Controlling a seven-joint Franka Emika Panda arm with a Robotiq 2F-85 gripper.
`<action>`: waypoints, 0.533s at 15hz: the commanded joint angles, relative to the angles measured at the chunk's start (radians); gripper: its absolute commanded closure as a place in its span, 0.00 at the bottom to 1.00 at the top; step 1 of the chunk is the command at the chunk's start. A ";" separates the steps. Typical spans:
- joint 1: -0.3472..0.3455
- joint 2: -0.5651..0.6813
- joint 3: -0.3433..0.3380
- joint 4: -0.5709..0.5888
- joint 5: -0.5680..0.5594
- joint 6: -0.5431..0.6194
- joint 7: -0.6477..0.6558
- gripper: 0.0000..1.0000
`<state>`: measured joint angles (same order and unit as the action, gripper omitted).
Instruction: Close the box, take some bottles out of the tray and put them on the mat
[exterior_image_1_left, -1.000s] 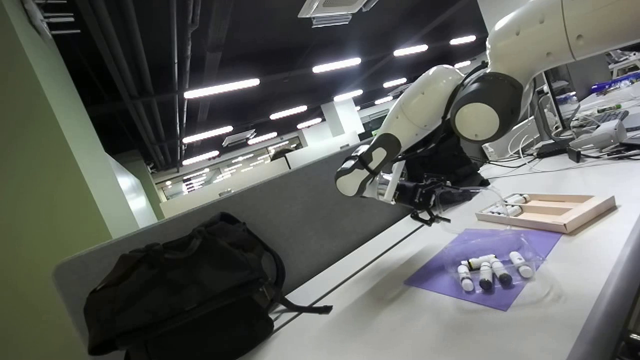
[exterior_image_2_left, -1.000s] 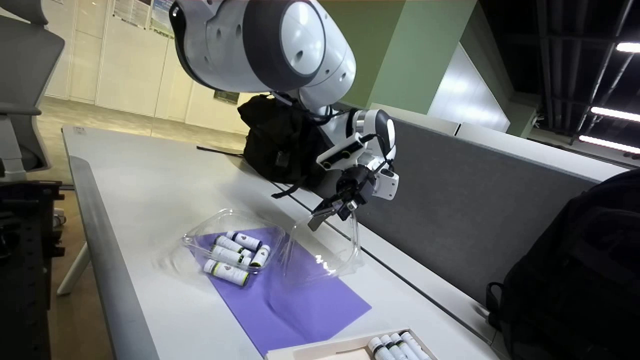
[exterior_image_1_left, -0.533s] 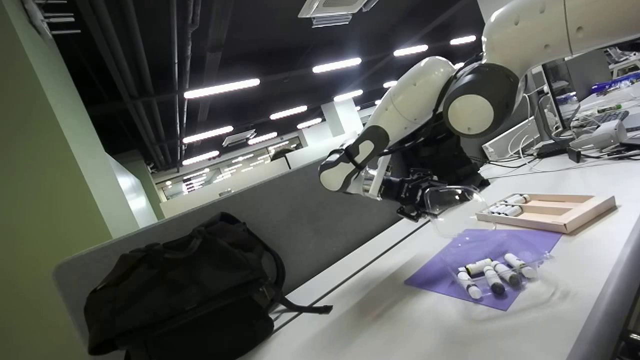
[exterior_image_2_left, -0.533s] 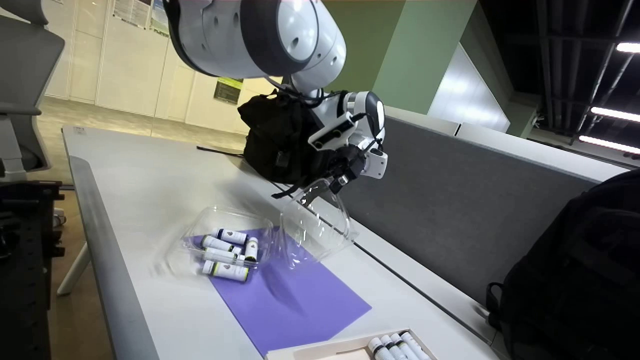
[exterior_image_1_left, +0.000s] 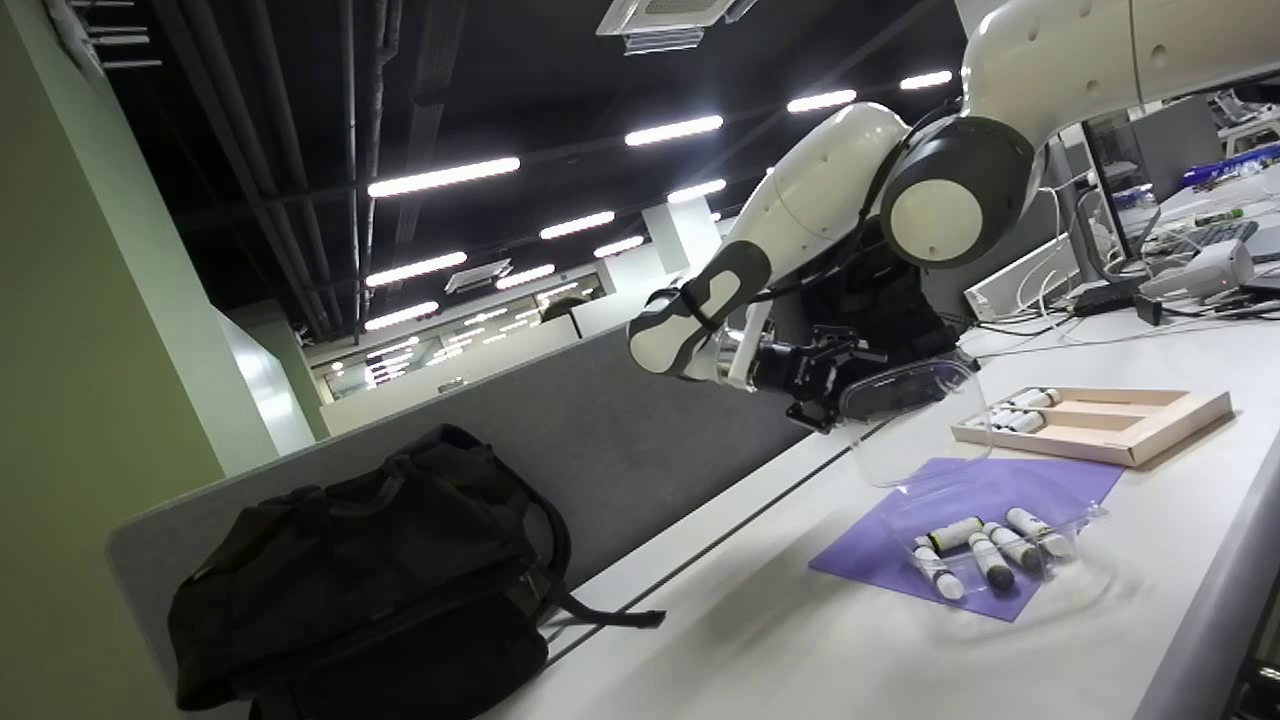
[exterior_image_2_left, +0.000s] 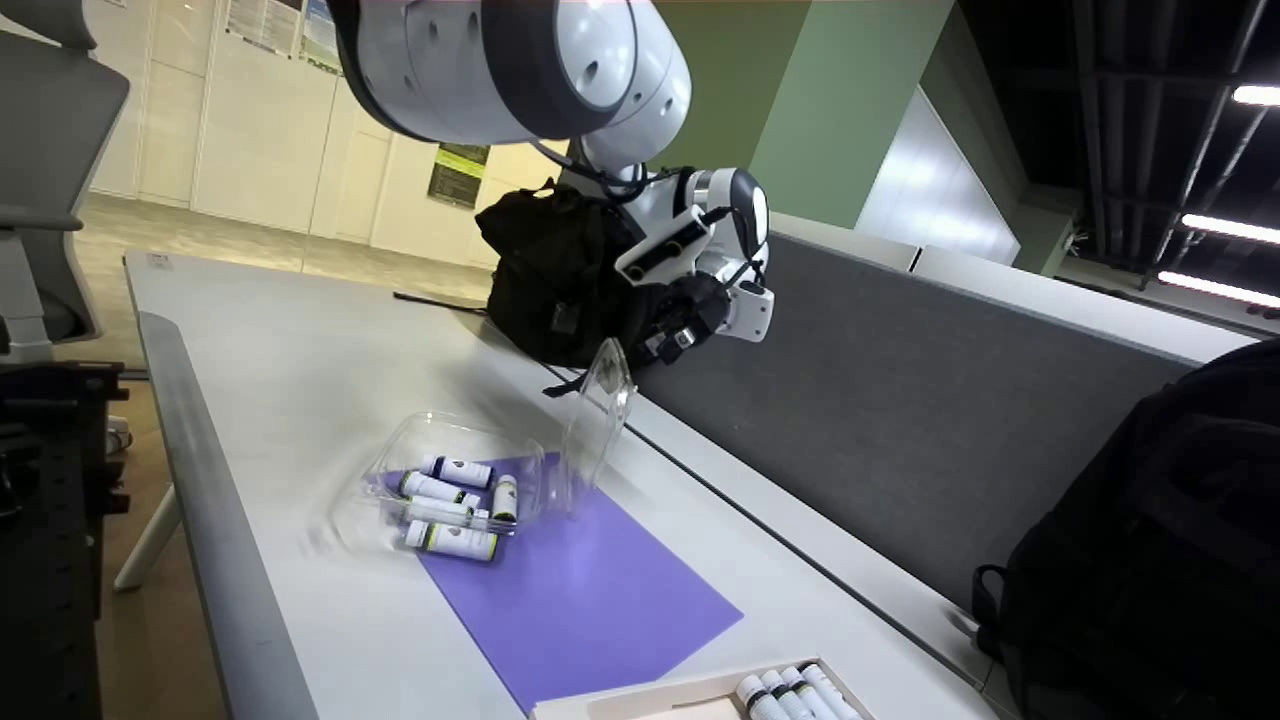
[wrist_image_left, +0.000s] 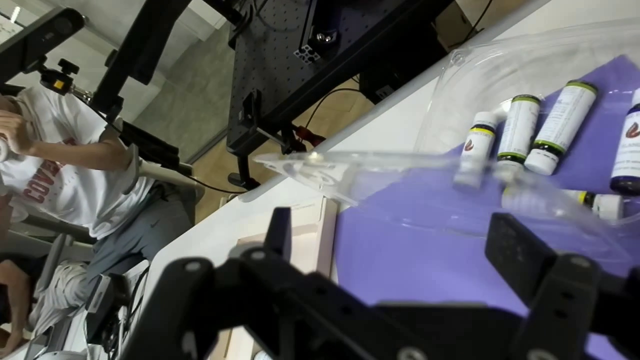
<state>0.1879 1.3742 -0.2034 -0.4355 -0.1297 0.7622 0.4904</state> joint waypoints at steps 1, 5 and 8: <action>0.003 -0.022 0.007 -0.034 0.028 -0.037 0.038 0.00; 0.013 -0.012 0.026 -0.036 0.054 -0.094 0.037 0.00; 0.030 -0.003 0.035 -0.036 0.072 -0.128 0.036 0.00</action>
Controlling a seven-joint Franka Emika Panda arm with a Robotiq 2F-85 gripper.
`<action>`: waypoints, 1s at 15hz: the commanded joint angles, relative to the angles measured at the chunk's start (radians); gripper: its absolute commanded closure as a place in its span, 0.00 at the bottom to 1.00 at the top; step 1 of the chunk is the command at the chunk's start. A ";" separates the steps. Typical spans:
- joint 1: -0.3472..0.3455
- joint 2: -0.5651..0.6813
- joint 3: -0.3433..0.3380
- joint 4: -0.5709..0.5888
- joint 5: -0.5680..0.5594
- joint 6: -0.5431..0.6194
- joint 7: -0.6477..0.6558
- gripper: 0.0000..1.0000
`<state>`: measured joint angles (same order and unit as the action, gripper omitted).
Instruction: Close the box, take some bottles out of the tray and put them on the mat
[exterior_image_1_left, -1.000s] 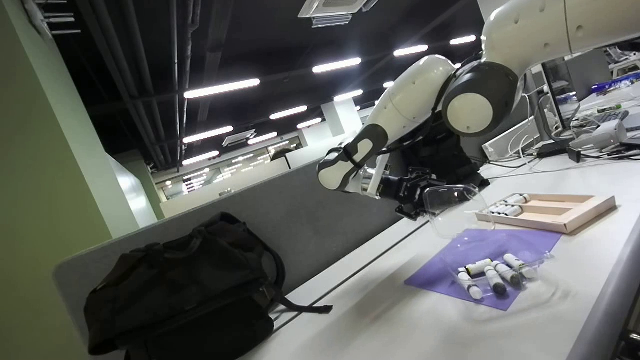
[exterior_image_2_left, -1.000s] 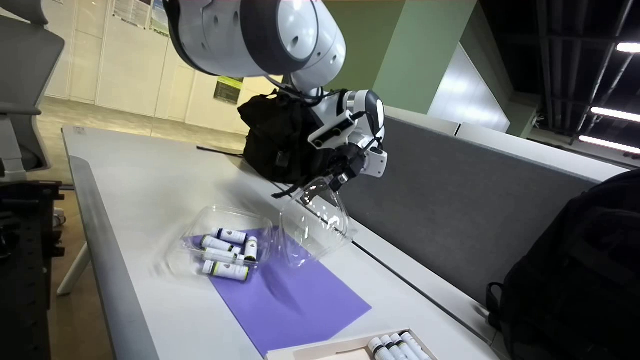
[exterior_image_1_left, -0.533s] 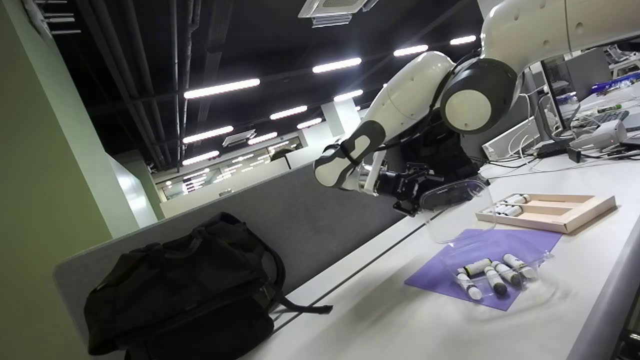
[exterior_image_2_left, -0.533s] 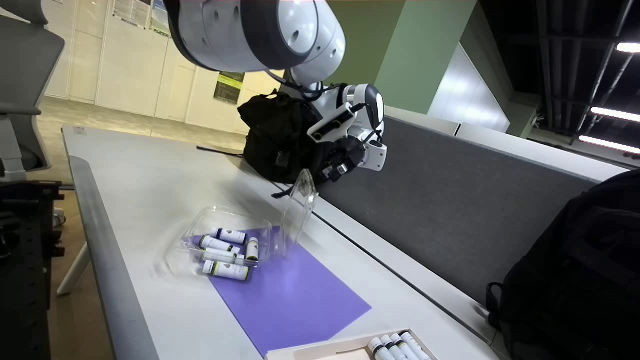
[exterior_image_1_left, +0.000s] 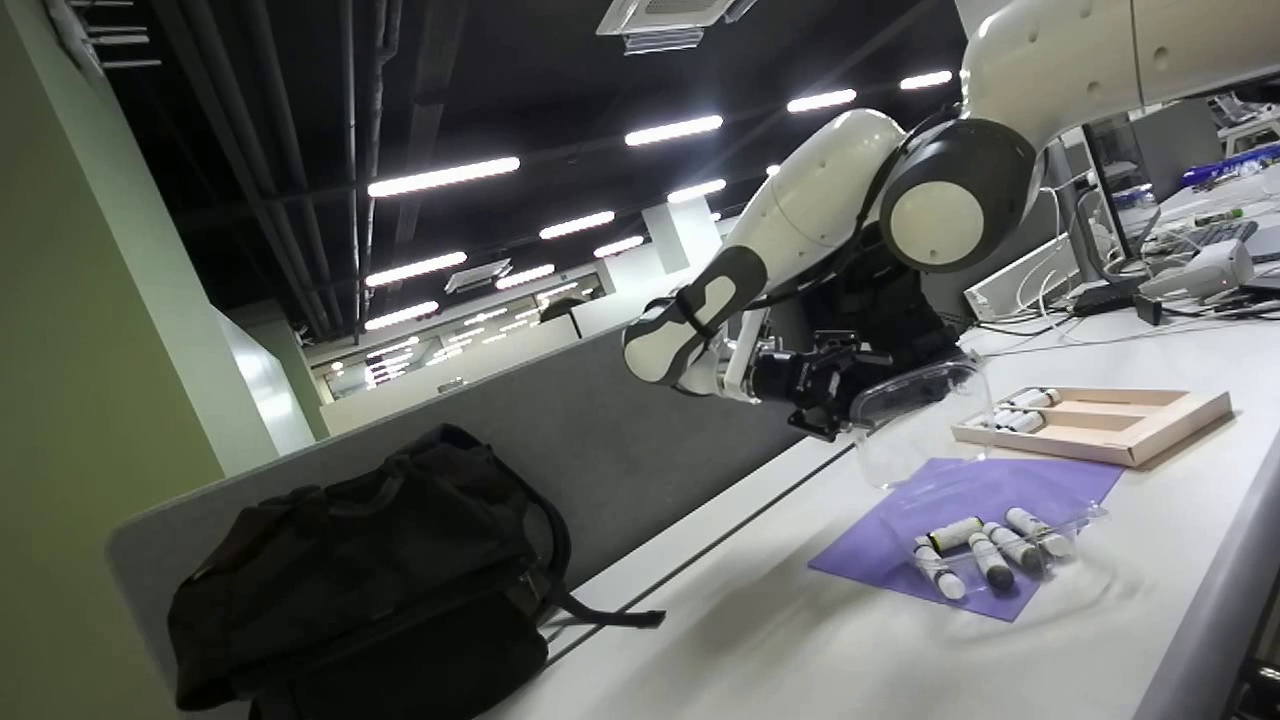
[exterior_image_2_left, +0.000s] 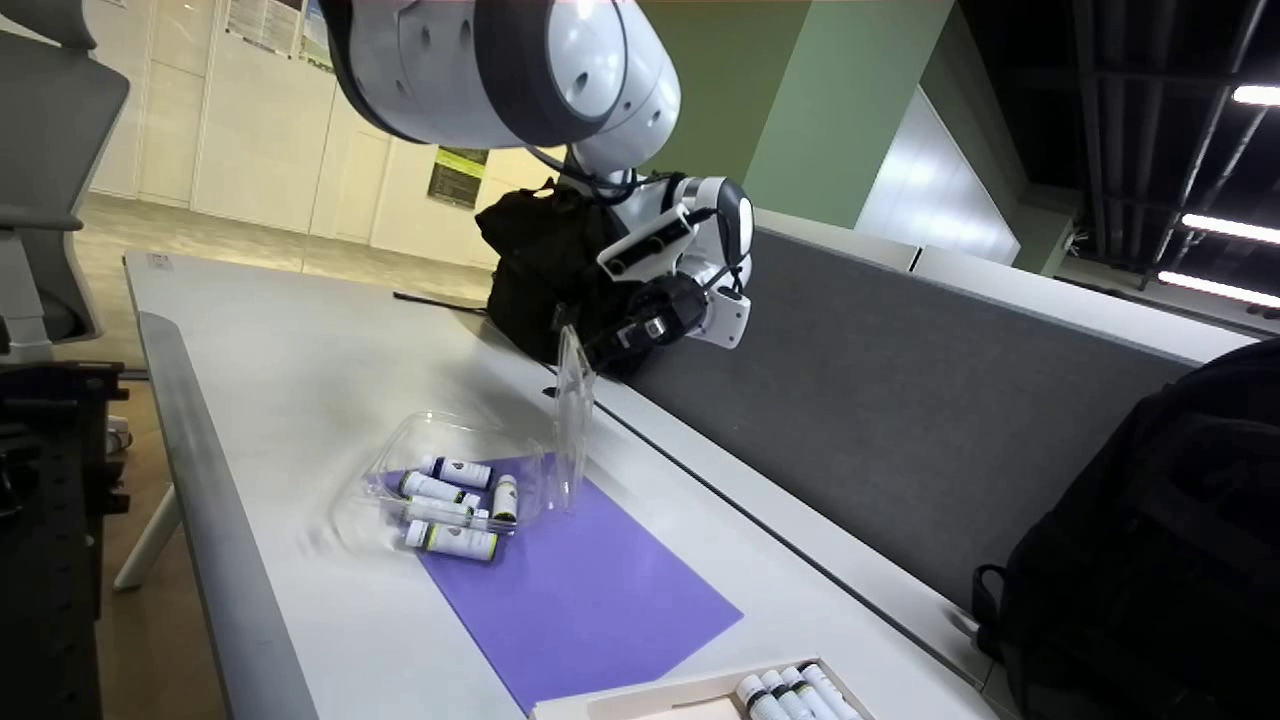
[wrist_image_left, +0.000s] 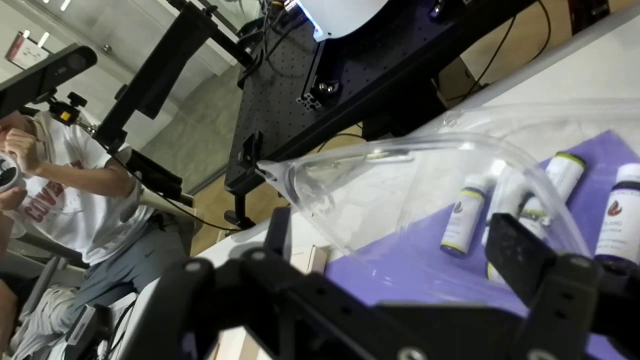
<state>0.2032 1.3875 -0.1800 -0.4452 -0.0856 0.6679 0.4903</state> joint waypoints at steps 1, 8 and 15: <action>0.020 -0.012 0.016 -0.024 0.032 -0.043 0.036 0.00; 0.052 0.030 0.050 -0.019 0.041 -0.107 0.001 0.00; 0.032 0.076 0.079 0.067 0.030 -0.112 -0.069 0.00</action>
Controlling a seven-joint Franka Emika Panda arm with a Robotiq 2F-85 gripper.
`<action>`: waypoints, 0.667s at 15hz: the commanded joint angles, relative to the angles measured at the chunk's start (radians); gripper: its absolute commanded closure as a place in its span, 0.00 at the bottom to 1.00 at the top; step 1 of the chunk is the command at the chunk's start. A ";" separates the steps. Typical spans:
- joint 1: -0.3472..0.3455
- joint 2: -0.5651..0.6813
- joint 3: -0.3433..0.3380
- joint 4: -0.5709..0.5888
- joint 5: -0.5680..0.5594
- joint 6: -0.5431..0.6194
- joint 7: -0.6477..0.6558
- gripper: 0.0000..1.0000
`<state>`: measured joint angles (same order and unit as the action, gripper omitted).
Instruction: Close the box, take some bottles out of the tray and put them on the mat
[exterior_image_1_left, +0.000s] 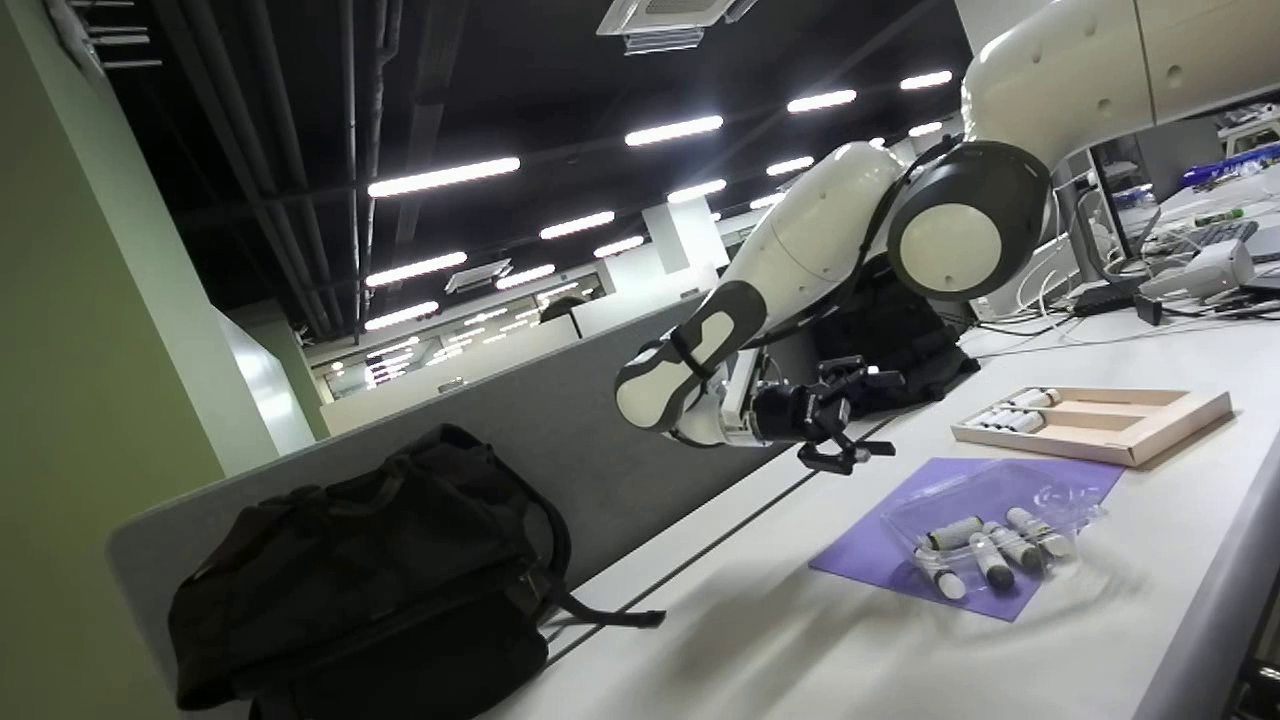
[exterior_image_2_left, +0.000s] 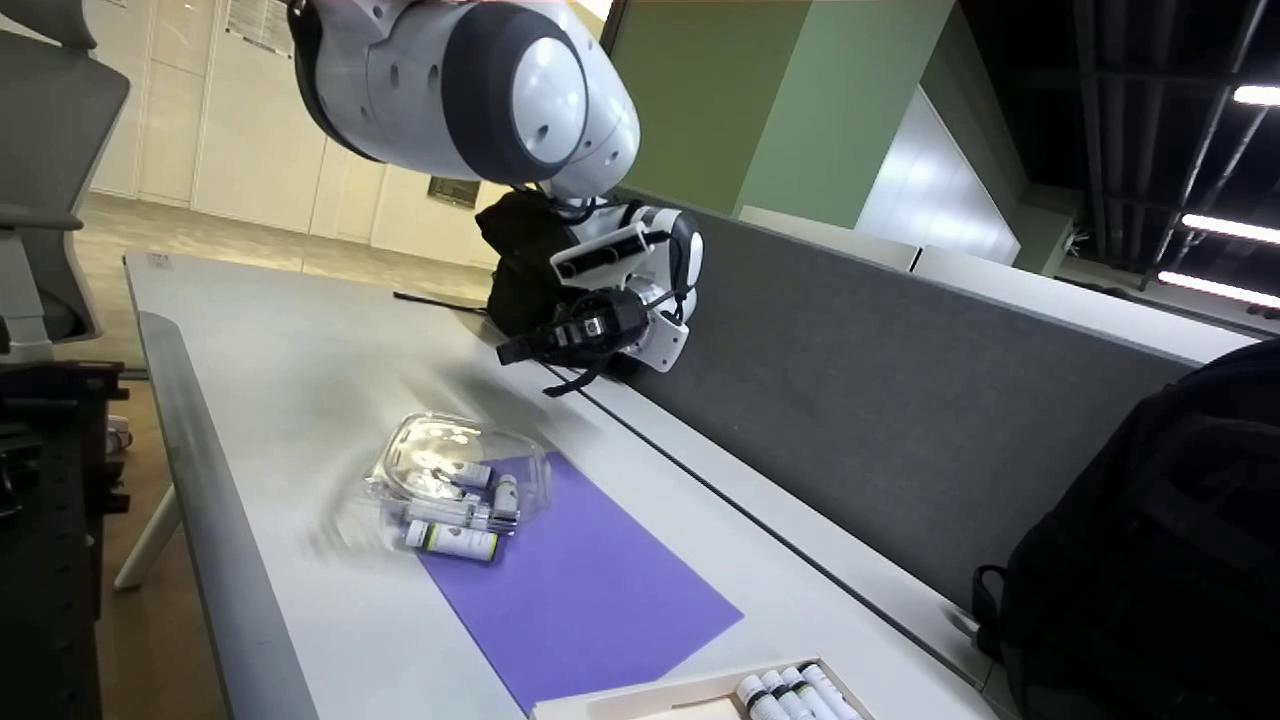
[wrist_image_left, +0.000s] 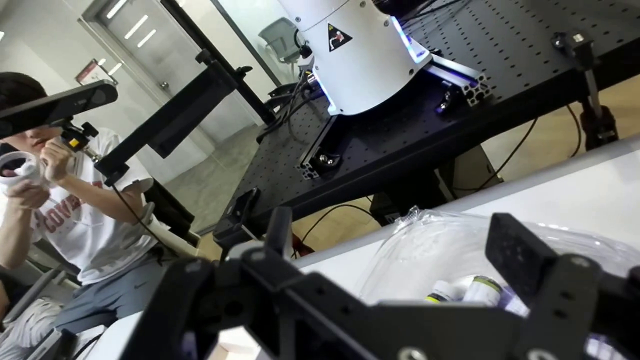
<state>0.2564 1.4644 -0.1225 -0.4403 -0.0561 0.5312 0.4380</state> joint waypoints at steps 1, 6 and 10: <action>-0.037 0.002 0.024 0.106 0.013 0.062 -0.010 0.00; -0.174 -0.112 0.011 0.075 0.030 0.165 -0.107 0.00; -0.349 -0.169 0.020 0.082 0.054 0.227 -0.220 0.00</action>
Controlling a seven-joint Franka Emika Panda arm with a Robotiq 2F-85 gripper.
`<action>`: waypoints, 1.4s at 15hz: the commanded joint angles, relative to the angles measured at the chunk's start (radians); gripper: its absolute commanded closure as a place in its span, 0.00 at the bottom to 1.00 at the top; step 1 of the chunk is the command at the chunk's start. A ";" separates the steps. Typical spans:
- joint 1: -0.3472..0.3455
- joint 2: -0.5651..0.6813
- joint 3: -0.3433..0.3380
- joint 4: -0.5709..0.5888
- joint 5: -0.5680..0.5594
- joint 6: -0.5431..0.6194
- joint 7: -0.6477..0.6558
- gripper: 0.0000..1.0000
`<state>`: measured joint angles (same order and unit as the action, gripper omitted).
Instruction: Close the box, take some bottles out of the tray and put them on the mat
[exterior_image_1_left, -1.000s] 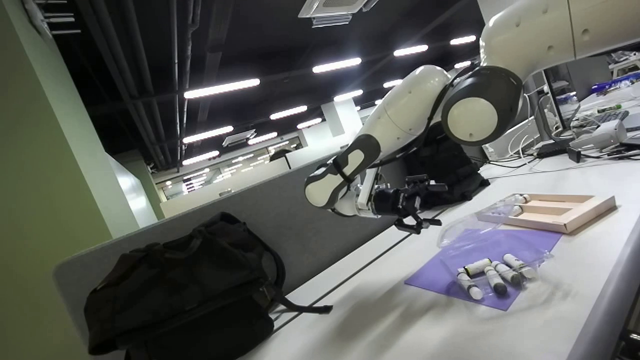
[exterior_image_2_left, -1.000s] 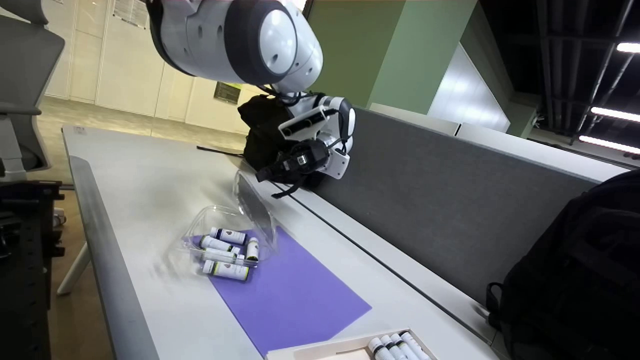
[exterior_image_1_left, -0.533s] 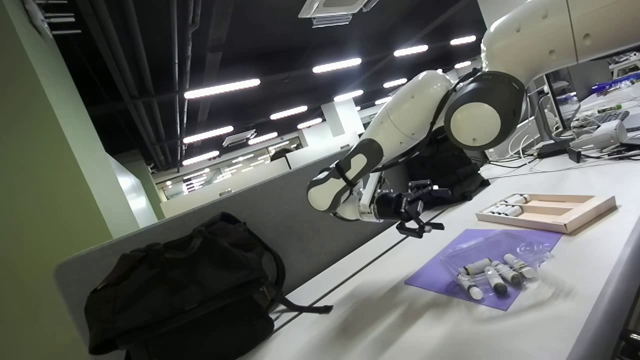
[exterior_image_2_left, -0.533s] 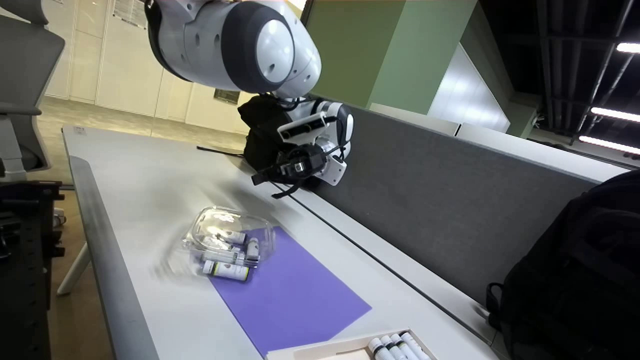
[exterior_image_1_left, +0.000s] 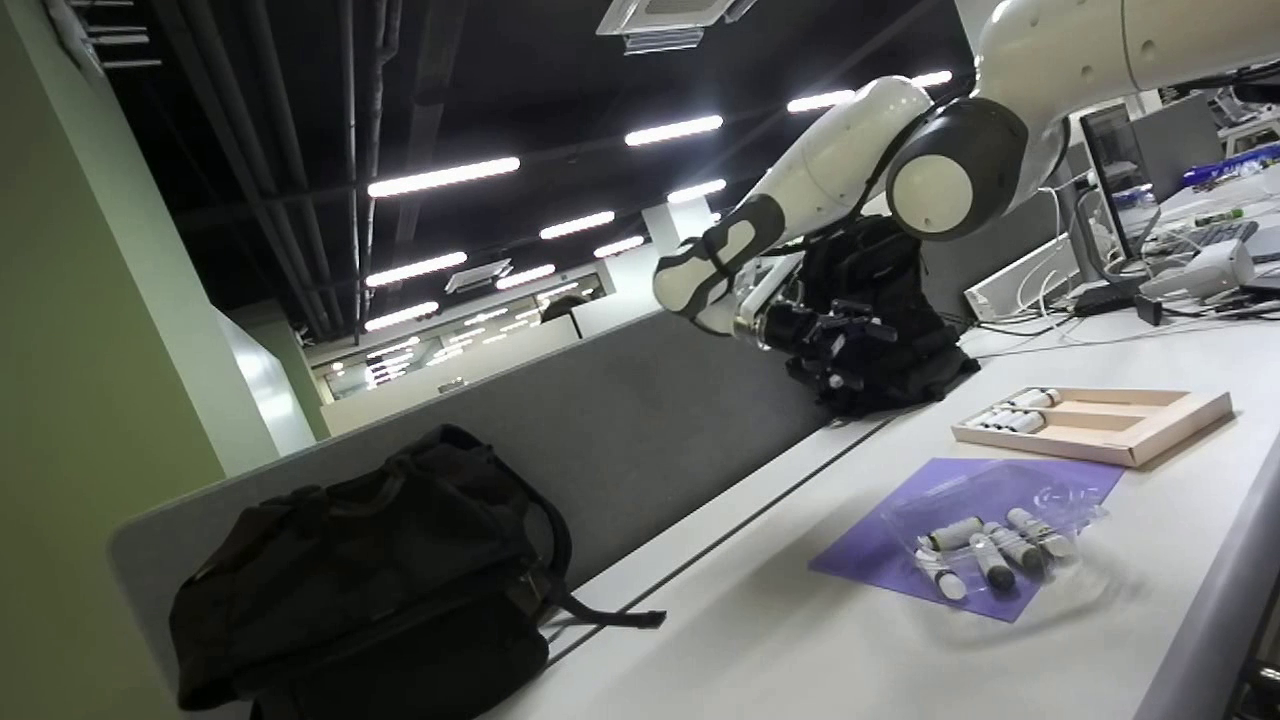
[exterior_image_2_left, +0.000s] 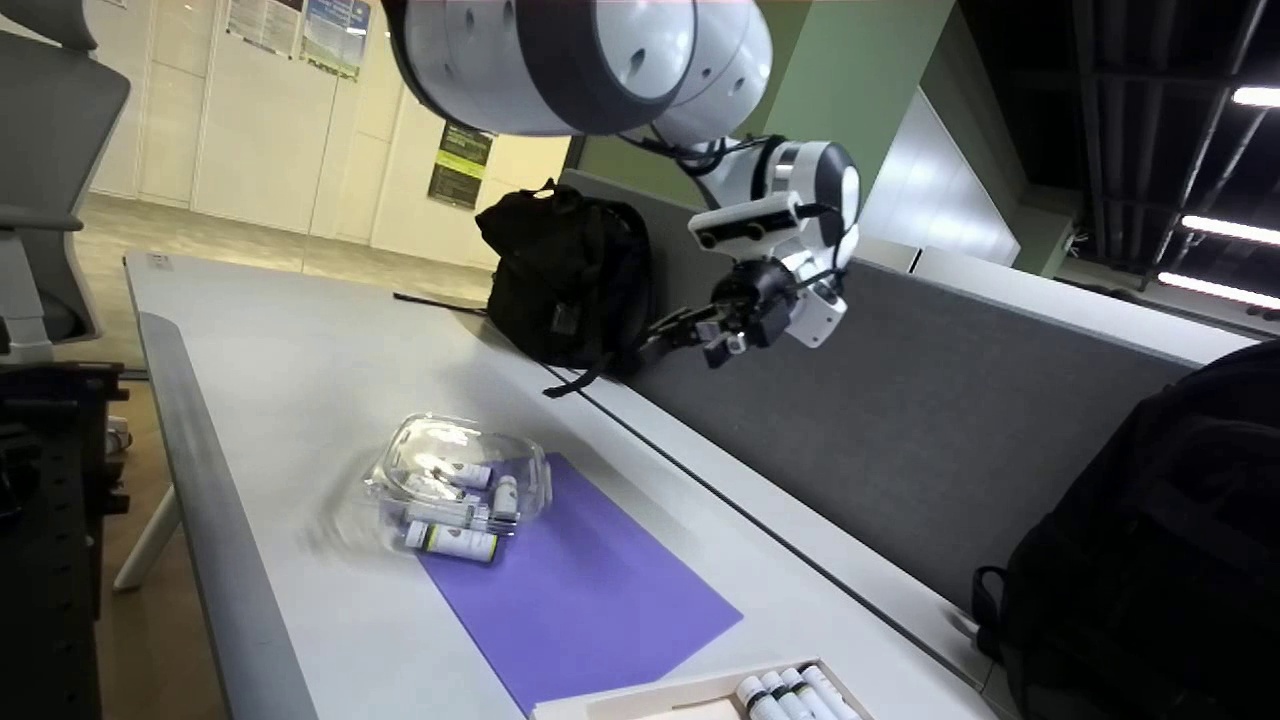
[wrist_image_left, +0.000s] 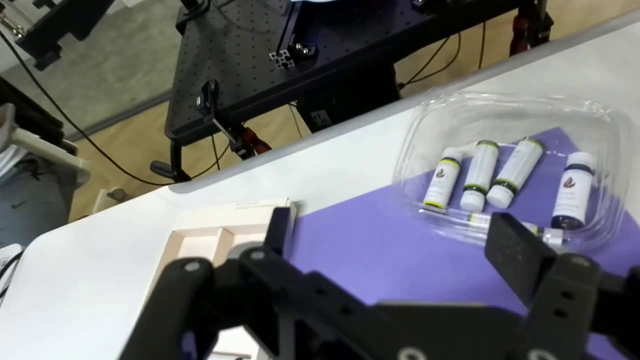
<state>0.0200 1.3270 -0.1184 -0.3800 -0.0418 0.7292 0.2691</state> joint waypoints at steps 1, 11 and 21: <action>-0.157 -0.044 0.020 0.019 0.052 0.043 -0.075 0.00; -0.293 -0.080 0.032 0.001 0.105 0.084 -0.134 0.00; -0.358 -0.012 0.115 0.062 0.194 0.482 -0.180 0.00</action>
<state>-0.3019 1.2991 -0.0545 -0.3741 0.1082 1.1414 0.0583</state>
